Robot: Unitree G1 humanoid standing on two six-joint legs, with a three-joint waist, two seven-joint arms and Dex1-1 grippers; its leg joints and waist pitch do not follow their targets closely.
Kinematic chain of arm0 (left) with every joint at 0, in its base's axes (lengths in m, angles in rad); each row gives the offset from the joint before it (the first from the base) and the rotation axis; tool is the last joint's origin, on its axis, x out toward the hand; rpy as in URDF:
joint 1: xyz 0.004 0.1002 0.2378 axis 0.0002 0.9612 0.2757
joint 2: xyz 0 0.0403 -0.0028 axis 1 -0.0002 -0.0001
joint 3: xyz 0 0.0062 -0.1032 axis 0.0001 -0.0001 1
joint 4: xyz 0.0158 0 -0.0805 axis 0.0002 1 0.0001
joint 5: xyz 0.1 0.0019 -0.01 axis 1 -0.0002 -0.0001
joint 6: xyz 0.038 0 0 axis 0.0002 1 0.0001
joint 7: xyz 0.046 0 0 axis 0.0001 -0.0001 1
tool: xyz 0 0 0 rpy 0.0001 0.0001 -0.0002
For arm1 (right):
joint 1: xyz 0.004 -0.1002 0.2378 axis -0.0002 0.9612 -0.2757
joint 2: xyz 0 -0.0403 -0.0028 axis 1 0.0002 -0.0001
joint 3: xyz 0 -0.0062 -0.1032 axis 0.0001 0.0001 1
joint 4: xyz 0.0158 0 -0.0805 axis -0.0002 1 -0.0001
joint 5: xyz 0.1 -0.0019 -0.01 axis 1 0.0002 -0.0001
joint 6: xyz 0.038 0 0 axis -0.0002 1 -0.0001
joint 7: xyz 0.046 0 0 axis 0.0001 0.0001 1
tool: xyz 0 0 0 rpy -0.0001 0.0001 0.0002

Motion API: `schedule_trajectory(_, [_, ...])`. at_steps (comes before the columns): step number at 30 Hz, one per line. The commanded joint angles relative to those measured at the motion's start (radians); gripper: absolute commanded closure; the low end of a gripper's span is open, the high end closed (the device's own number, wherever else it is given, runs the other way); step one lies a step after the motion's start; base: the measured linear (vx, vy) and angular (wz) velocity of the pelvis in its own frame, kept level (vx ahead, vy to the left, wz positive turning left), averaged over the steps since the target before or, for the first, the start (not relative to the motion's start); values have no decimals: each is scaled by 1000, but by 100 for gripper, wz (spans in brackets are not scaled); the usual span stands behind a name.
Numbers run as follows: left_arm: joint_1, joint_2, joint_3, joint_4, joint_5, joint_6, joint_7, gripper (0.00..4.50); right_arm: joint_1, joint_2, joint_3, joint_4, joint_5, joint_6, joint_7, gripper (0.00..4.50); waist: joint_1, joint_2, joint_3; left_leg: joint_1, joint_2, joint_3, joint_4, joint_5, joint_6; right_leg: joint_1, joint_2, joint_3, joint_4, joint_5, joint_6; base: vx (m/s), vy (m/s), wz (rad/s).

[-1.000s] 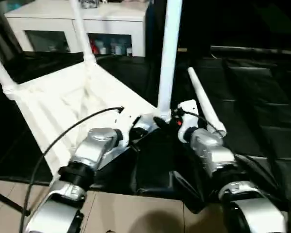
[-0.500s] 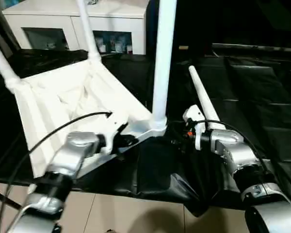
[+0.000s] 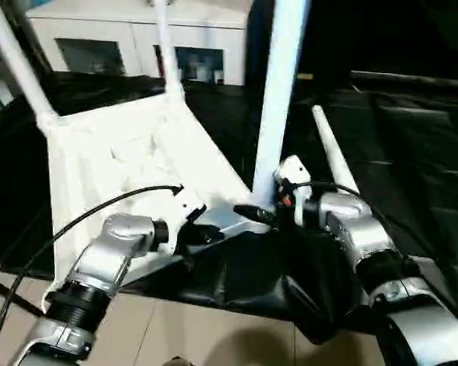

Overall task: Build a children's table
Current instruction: Rotate leg to tighten

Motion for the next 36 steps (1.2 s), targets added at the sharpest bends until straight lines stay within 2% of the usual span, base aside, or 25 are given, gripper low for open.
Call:
schedule_trajectory(1, [3,-8,-10,-25,-19,3,-29,450,-2,-4,7,4,6,-14,14,22,-4,-5,-65,23,33,-9,-64,-193,43,46,-62,40,-59,-81,-240,0,0,0])
schedule_trajectory(3, [5,-3,-12,-31,-23,7,-27,450,-2,-4,13,8,-1,-26,26,22,-3,-6,-65,23,32,-8,-63,-194,42,47,-63,41,-59,-87,-237,0,0,0])
schedule_trajectory(8, [9,5,-11,-36,-26,11,-26,450,-2,-15,30,15,-14,-38,48,67,-3,-5,-68,21,31,-8,-61,-177,48,48,-63,40,-57,-71,-239,0,0,0])
schedule_trajectory(14, [13,12,-9,-37,-26,11,-27,450,-8,-31,34,48,-45,-55,15,67,-2,-6,-67,21,30,-8,-59,-175,48,48,-62,39,-57,-73,-243,0,0,0])
schedule_trajectory(15, [13,12,-9,-37,-26,11,-27,450,-8,-32,33,49,-43,-55,15,86,-2,-6,-67,22,30,-8,-59,-179,48,48,-62,39,-58,-80,-242,0,0,0])
schedule_trajectory(17, [13,13,-9,-37,-27,12,-27,450,-9,-33,31,52,-40,-53,15,86,-2,-5,-68,21,30,-8,-59,-182,48,48,-62,39,-57,-81,-241,0,0,0])
schedule_trajectory(18, [12,14,-10,-36,-26,11,-27,450,-11,-38,31,60,-44,-59,13,114,-2,-4,-68,21,30,-8,-59,-176,49,48,-61,39,-56,-70,-244,0,0,0])
schedule_trajectory(22, [12,16,-10,-37,-28,13,-27,450,-14,-38,30,70,-43,-64,11,134,-2,-5,-69,20,30,-8,-57,-169,54,49,-61,38,-54,-54,-247,0,0,0])
schedule_trajectory(25, [10,18,-10,-35,-29,13,-29,450,-17,-32,27,77,-42,-65,15,168,-2,-4,-69,20,30,-8,-56,-171,56,49,-61,38,-54,-54,-249,0,0,0])
schedule_trajectory(32, [7,19,-7,-29,-28,21,-22,450,-11,-14,12,81,-14,-50,15,178,-1,-3,-69,21,30,-9,-57,-176,53,49,-61,38,-53,-56,-251,0,0,0])
schedule_trajectory(34, [-8,3,6,-2,-12,31,32,450,-4,7,-4,93,-16,-22,-67,178,-3,-3,-69,21,30,-9,-57,-173,52,49,-60,38,-53,-52,-254,0,0,0])
schedule_trajectory(36, [-26,-17,22,27,-2,33,84,450,-3,24,-17,108,-21,-4,-139,178,-8,-3,-64,23,28,-9,-61,-195,38,45,-60,39,-59,-87,-249,0,0,0])
